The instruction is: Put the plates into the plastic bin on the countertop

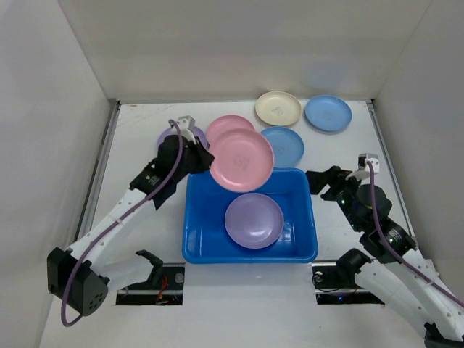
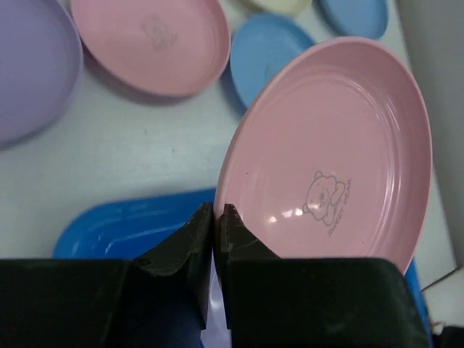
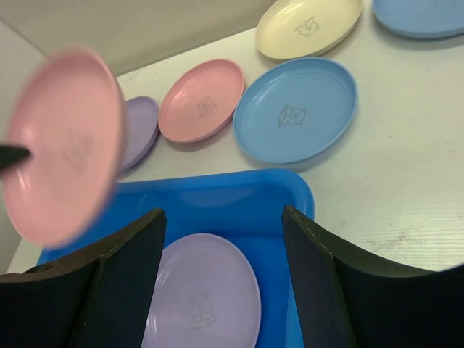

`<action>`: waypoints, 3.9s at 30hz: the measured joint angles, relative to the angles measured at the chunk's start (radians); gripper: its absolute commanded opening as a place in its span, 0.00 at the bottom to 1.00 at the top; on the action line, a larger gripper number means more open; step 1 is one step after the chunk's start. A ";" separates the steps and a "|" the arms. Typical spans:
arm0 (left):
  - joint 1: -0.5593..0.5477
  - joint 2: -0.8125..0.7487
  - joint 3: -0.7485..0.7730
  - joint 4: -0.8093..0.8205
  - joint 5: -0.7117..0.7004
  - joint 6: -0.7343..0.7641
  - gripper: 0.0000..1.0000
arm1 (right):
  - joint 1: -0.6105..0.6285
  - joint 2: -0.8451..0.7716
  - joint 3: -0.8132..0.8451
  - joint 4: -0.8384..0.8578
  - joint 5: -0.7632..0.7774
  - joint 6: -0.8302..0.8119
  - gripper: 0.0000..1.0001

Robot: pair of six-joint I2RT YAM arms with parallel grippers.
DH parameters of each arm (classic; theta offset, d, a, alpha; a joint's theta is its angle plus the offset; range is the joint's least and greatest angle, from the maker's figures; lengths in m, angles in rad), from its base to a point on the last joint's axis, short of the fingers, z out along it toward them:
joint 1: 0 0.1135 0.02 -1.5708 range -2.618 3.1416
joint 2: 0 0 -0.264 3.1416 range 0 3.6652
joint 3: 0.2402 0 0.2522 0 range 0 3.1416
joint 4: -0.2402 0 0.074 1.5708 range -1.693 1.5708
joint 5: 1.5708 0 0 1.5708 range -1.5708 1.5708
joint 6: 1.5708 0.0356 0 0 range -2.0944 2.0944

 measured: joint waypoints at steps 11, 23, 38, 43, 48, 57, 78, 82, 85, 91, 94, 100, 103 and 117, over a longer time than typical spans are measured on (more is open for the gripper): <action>-0.381 0.000 -0.070 -0.103 -0.118 0.073 0.03 | -0.051 -0.044 -0.026 -0.004 0.029 0.021 0.71; -0.392 0.108 -0.247 -0.073 -0.159 0.075 0.04 | -0.068 -0.019 -0.029 -0.004 0.037 0.028 0.71; -0.379 0.182 -0.282 0.064 -0.132 0.067 0.52 | -0.126 0.077 -0.030 0.016 0.037 0.041 0.71; -0.377 0.143 -0.294 0.070 -0.131 0.068 0.93 | -0.201 0.243 -0.028 0.106 0.025 0.054 0.72; -0.370 -0.017 -0.292 0.051 -0.134 0.066 1.00 | -0.373 0.515 0.023 0.213 -0.032 0.076 0.71; -0.146 -0.279 -0.185 0.045 -0.214 0.092 1.00 | -0.667 1.057 0.301 0.330 -0.224 0.206 0.68; 0.349 -0.192 -0.400 0.289 -0.231 -0.015 1.00 | -0.792 1.685 0.887 0.202 -0.452 0.523 0.63; 0.350 -0.192 -0.401 0.300 -0.228 -0.016 1.00 | -0.792 1.708 0.935 0.184 -0.455 0.560 0.58; 0.353 -0.193 -0.401 0.300 -0.225 -0.016 1.00 | -0.792 1.736 0.976 0.177 -0.455 0.587 0.56; 0.354 -0.210 -0.407 0.300 -0.225 -0.016 1.00 | -0.792 1.785 1.026 0.156 -0.458 0.638 0.48; 0.354 -0.213 -0.409 0.300 -0.225 -0.016 1.00 | -0.792 1.791 1.029 0.151 -0.457 0.650 0.33; 0.360 -0.213 -0.410 0.300 -0.224 -0.016 1.00 | -0.794 1.802 1.029 0.137 -0.449 0.688 0.02; 0.360 -0.213 -0.410 0.300 -0.224 -0.016 1.00 | -0.795 1.802 1.028 0.135 -0.449 0.695 0.00; 0.367 -0.214 -0.424 0.315 -0.223 -0.019 1.00 | -0.793 1.363 0.476 0.352 -0.445 0.710 0.00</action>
